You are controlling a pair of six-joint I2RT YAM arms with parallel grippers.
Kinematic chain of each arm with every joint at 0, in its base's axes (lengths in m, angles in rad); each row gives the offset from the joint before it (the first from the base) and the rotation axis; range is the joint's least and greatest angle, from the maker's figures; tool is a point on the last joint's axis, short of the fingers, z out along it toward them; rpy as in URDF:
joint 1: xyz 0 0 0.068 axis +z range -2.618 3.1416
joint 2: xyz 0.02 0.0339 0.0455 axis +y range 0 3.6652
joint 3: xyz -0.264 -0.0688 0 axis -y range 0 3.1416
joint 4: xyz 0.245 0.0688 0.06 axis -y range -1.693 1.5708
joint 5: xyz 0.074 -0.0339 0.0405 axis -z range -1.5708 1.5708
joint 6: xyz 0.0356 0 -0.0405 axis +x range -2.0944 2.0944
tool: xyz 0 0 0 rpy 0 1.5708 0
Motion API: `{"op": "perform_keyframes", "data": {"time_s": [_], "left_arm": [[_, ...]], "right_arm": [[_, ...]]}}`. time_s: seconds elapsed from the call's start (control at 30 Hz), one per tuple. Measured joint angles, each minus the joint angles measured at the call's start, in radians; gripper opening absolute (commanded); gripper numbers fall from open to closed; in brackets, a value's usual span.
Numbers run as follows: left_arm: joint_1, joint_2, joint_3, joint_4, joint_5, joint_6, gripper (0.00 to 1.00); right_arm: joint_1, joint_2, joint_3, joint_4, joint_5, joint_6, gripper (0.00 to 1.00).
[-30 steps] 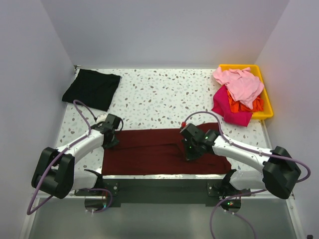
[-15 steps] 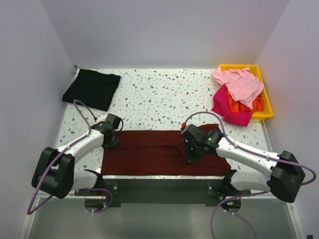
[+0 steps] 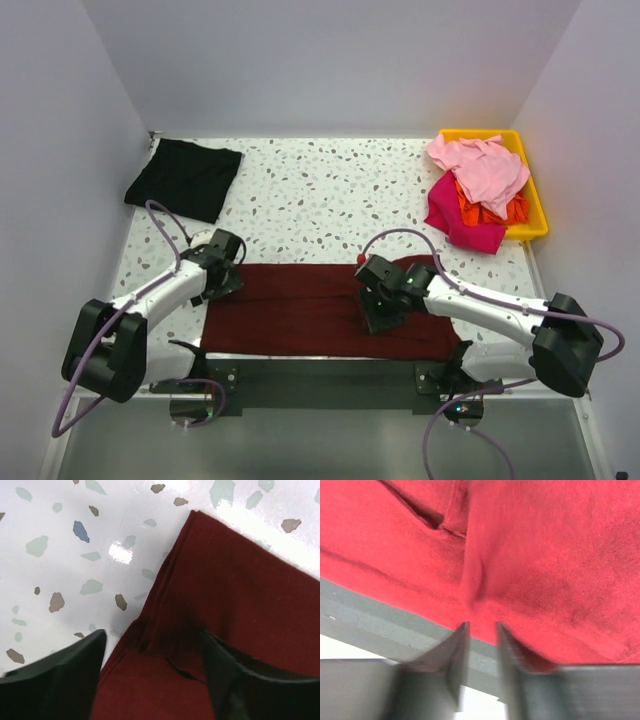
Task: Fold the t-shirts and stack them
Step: Fold the tshirt
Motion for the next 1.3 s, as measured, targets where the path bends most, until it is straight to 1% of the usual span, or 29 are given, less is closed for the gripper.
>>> {"op": "perform_keyframes", "data": {"time_s": [0.03,0.07,0.13,0.17,0.27,0.43,0.63,0.73,0.8,0.9,1.03,1.17,1.3], "left_arm": [[0.0,-0.006,0.002,-0.008,-0.004,-0.003,0.91],[0.001,-0.013,0.005,-0.013,-0.006,-0.003,0.93],[0.001,-0.024,0.016,-0.023,-0.008,-0.006,0.98],[0.001,-0.028,0.024,-0.026,-0.011,-0.005,1.0],[-0.001,-0.035,0.054,-0.033,-0.018,-0.003,1.0],[-0.04,-0.032,0.114,-0.037,-0.031,0.011,1.0],[-0.162,0.016,0.156,0.024,-0.003,0.021,1.0],[-0.225,0.066,0.158,0.077,0.027,0.021,1.0],[-0.246,0.104,0.158,0.112,0.048,0.02,1.0],[-0.249,0.14,0.153,0.147,0.071,0.019,1.0],[-0.249,0.145,0.118,0.183,0.082,0.019,1.0],[-0.249,0.144,0.076,0.195,0.083,0.018,1.0],[-0.249,0.132,0.06,0.204,0.066,0.007,1.0]], "right_arm": [[0.0,0.0,0.006,-0.006,0.005,0.005,0.49],[0.0,0.0,0.013,-0.009,0.013,0.005,0.56],[-0.002,0.0,0.032,-0.017,0.035,0.004,0.59],[-0.005,0.001,0.042,-0.018,0.051,0.004,0.62],[-0.059,0.0,0.062,-0.014,0.076,-0.003,0.64],[-0.249,-0.021,0.058,0.017,0.079,-0.036,0.65],[-0.471,-0.057,0.021,0.074,0.074,-0.095,0.66],[-0.55,-0.045,-0.016,0.106,0.068,-0.113,0.66],[-0.579,-0.024,-0.031,0.126,0.056,-0.121,0.66],[-0.604,0.04,-0.04,0.165,0.039,-0.131,0.67],[-0.622,0.14,-0.04,0.221,0.015,-0.144,0.67],[-0.63,0.222,0.023,0.228,0.004,-0.155,0.67],[-0.636,0.325,0.121,0.227,-0.005,-0.164,0.68]]}}
